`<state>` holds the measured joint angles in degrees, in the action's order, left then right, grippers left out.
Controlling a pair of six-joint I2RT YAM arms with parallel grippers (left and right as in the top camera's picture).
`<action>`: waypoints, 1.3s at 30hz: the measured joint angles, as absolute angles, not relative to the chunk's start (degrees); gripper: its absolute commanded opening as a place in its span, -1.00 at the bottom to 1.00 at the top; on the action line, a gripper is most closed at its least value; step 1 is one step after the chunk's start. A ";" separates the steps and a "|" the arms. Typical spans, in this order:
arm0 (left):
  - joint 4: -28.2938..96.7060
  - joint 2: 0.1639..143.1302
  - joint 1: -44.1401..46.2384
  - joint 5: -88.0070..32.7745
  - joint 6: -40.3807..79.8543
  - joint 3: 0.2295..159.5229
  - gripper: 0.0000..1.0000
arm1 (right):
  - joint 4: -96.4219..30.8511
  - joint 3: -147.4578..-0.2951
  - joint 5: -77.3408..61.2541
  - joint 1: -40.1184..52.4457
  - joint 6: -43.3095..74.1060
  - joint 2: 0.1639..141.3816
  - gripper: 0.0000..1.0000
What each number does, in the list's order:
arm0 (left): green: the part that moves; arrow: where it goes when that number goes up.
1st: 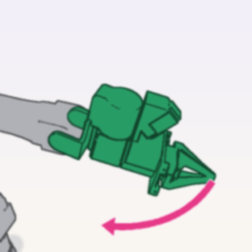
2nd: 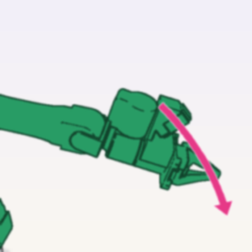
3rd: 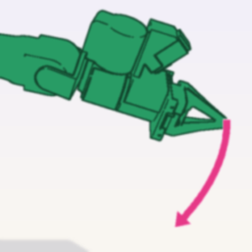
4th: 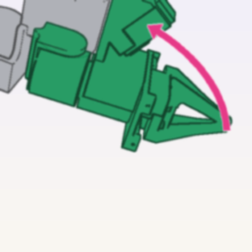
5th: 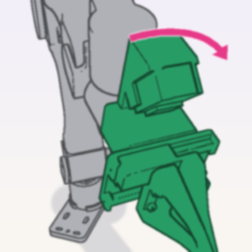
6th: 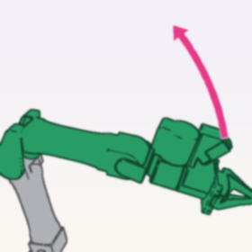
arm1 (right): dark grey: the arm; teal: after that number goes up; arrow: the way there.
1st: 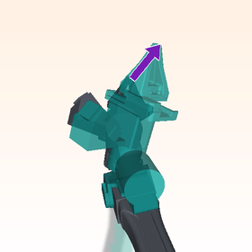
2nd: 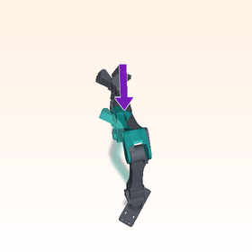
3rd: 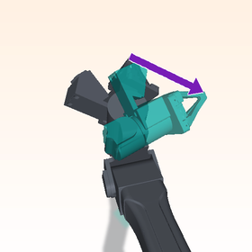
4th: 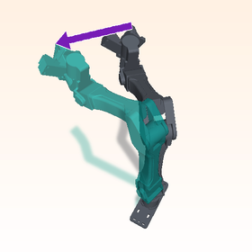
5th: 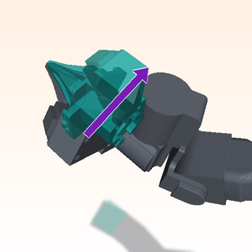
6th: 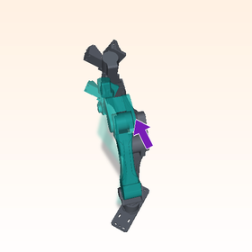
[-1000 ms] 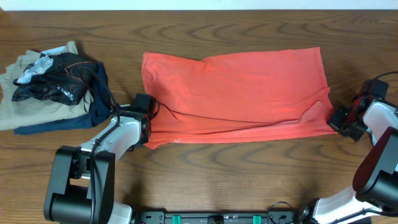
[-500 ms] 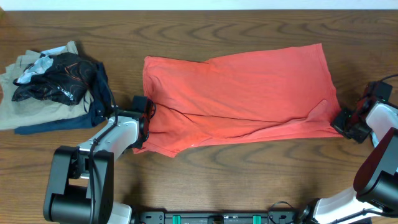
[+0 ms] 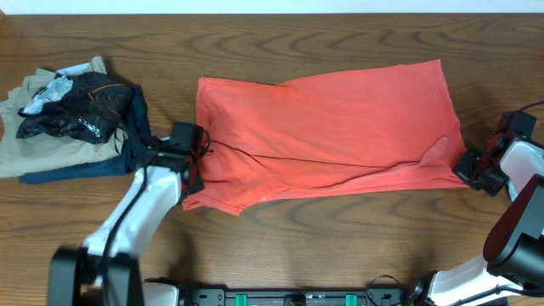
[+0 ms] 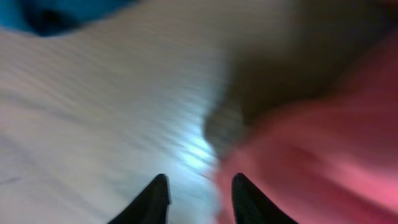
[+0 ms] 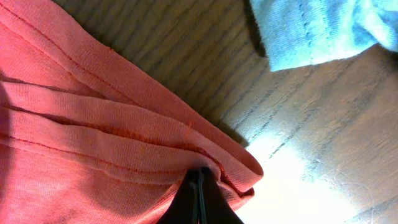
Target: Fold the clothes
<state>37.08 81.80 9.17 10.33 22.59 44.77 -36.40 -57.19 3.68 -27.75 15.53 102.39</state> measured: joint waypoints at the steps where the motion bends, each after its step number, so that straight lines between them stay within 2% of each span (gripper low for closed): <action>1: 37.06 80.31 9.17 7.09 22.33 44.80 -0.10 | -36.40 -57.19 3.66 -27.75 15.53 102.37 -0.98; 6: 37.08 74.91 9.47 -6.39 21.15 44.86 -0.03 | -36.40 -57.19 3.64 -27.75 15.53 102.39 -0.98; 12: 36.58 77.23 15.73 -13.63 18.81 44.88 -0.02 | -36.40 -57.19 3.55 -27.75 15.53 102.39 -0.97; 17: 34.81 82.94 24.47 -14.55 14.90 44.88 0.01 | -36.40 -57.19 3.51 -27.77 15.53 102.37 -0.98; 25: 33.91 91.02 33.65 -8.25 12.34 44.88 0.04 | -36.38 -57.17 3.49 -27.77 15.53 102.37 -0.98; 27: 33.78 91.42 34.92 -5.74 11.97 45.04 -0.08 | -36.38 -57.17 3.51 -27.77 15.53 102.39 -0.97; 30: 33.80 91.68 35.51 -2.26 11.70 45.04 -0.50 | -36.38 -57.17 3.49 -27.77 15.53 102.37 -0.97; 32: 33.80 91.83 35.46 -0.51 11.53 45.04 -0.88 | -36.38 -57.17 3.51 -27.77 15.53 102.37 -0.97; 39: 34.98 91.88 35.42 2.11 11.33 45.23 -0.88 | -36.38 -57.17 3.49 -27.77 15.53 102.37 -0.97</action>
